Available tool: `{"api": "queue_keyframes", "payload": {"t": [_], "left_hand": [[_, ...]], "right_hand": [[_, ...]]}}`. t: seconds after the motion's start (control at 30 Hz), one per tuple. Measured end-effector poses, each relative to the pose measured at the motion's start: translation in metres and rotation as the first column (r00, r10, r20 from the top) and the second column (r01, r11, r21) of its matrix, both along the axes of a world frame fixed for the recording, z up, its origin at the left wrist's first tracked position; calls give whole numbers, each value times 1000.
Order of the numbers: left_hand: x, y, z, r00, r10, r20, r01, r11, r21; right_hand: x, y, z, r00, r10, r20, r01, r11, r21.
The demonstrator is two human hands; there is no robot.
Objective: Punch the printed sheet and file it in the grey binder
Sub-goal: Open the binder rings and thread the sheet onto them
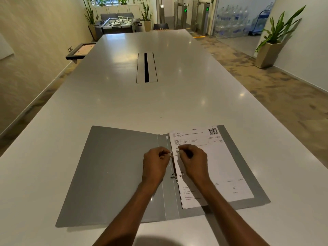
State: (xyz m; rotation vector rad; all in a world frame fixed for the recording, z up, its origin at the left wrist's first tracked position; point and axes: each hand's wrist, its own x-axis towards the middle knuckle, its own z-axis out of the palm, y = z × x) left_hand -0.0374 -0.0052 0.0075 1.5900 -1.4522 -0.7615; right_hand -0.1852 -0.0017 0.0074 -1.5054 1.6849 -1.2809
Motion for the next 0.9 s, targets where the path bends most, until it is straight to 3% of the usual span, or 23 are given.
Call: {"api": "queue_keyframes", "payload": {"t": [0.27,0.9], "left_hand": [[1,6,-9,1000,23,11,-22,997,-71],[4,6,-23,995,-47,90,61,986,-153]], "right_hand": [[0,12,-23,999,-42,34,44,996,-75],[-3,11,-28,989,81,122,-64,989,-135]]}}
